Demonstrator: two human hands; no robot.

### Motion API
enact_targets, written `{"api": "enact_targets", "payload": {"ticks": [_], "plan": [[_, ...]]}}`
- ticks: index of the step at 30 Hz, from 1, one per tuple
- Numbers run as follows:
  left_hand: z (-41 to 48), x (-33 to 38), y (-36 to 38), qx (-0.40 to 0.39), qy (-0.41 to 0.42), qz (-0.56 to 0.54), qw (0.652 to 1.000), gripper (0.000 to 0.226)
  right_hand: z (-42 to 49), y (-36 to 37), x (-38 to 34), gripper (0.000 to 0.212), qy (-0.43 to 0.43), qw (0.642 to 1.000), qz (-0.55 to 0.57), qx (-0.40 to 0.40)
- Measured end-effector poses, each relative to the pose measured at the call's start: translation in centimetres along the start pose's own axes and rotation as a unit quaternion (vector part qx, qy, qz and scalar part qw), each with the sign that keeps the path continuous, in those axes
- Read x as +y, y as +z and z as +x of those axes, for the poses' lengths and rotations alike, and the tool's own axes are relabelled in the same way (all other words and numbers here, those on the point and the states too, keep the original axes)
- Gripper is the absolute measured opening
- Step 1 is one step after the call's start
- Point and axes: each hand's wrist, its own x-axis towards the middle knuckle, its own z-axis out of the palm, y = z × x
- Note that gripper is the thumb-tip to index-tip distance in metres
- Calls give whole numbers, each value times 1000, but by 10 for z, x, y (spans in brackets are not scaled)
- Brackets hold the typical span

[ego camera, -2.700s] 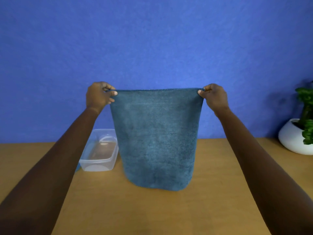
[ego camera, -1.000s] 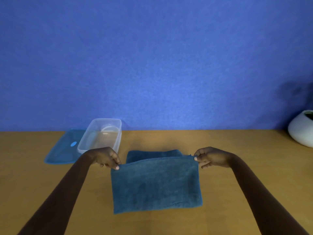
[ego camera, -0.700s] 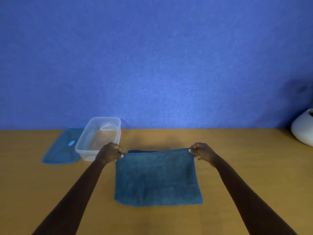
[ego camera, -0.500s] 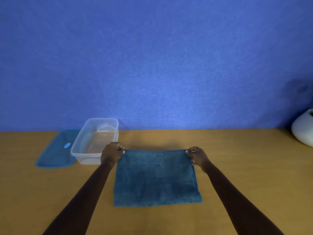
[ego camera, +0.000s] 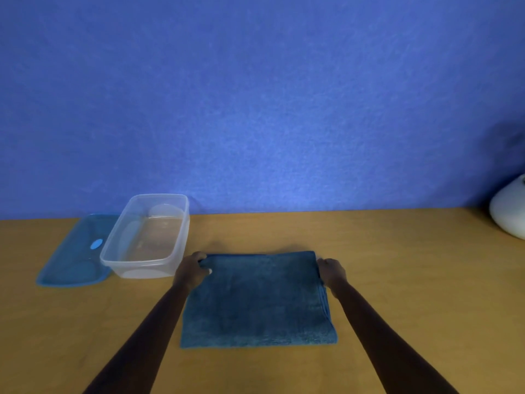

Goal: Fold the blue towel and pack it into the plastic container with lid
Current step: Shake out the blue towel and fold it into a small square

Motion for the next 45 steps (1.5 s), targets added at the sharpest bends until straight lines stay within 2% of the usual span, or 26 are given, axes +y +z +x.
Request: {"api": "enact_targets", "payload": {"ticks": [2,4,7,9,14,16,18,20,22,26,30,33,37,40,43,45], "plan": [[0,-3,2,5,-1,5,1000,48,0,-4,-2,38,37,998,18,-41],[-1,-4,3,11,1,11,1000,48,3,-5,-3,35,84,988,109,-67],[-2,-5,4,12,6,20,1000,47,-3,-8,-6,24,141,949,265,-98],[-2,-6,3,9,7,26,1000,46,-8,-10,-10,26,143,928,320,-126],[-2,-9,3,0,15,22,1000,44,-16,-11,-17,12,52,951,250,-173],[-2,-9,2,0,20,17,1000,43,-16,-10,-18,7,-7,969,203,-139],[-3,-9,2,0,26,14,1000,43,-12,-9,-16,18,-44,985,152,-65],[-4,-9,2,2,32,11,999,44,-8,-8,-12,29,-45,991,121,16],[-6,-9,3,4,35,7,999,45,-4,-9,-5,37,-26,992,103,62],[-11,-9,6,34,21,20,999,50,2,-7,7,33,-16,998,42,44],[-9,-10,6,44,-36,56,997,45,-4,-2,9,30,-64,996,-37,40],[-6,-9,4,43,-71,-5,997,35,-8,3,6,37,-75,992,-100,24],[-6,-7,4,54,-76,-139,986,28,-7,8,5,37,-78,985,-152,6],[-11,-2,4,43,-72,-239,967,26,-8,10,5,34,-86,987,-131,27],[-17,7,2,29,-56,-326,943,11,-10,12,6,19,-104,990,-79,45],[-18,8,0,29,-42,-355,934,16,-12,11,8,13,-105,992,-29,56]]}}
